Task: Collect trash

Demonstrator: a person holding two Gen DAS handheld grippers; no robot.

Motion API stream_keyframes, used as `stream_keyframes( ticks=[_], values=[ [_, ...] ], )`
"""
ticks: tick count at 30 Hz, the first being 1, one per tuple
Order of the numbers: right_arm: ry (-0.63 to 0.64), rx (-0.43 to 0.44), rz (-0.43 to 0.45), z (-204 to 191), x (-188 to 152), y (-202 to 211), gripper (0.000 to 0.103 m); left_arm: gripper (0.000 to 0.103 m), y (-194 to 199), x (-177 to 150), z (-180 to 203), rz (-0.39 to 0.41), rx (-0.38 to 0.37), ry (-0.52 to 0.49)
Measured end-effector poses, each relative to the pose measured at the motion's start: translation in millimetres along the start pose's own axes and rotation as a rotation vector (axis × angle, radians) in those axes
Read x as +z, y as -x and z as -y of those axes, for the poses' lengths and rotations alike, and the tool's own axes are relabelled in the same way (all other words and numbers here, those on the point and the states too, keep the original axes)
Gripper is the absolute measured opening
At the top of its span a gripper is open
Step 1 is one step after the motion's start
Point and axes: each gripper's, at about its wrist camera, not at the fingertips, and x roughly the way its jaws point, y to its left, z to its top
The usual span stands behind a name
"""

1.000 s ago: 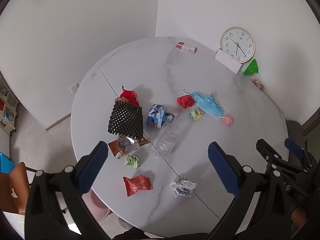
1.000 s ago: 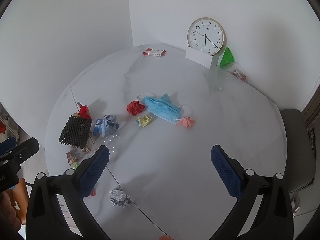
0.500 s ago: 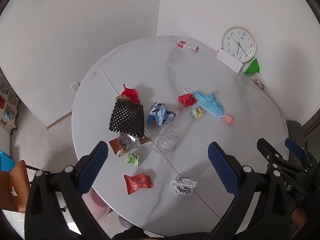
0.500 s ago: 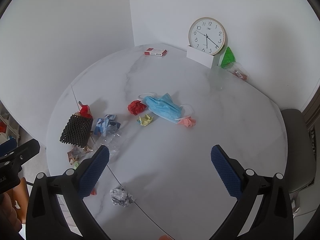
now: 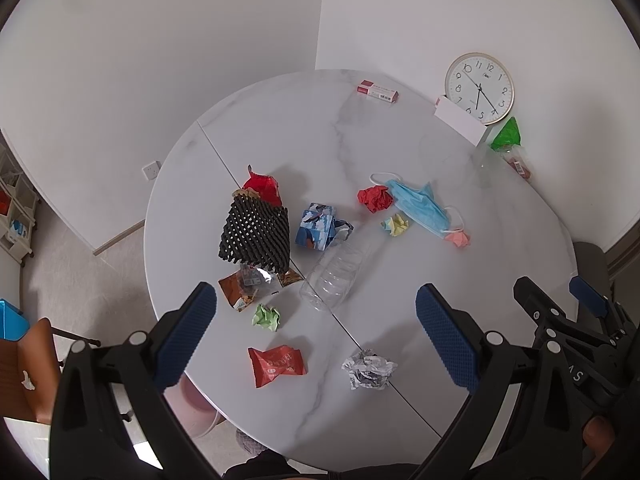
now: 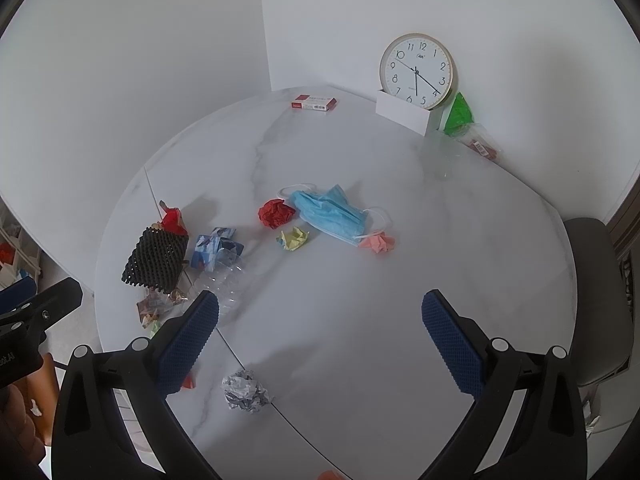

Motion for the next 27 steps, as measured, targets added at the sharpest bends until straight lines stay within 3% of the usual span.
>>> stream_keyframes(
  ticks=[27],
  values=[
    [0.002,0.013,-0.012,-1.3,-0.5,-0.3,0.101,0.096,0.0,-0.4,-0.1,-0.004,0.002,0.004]
  ],
)
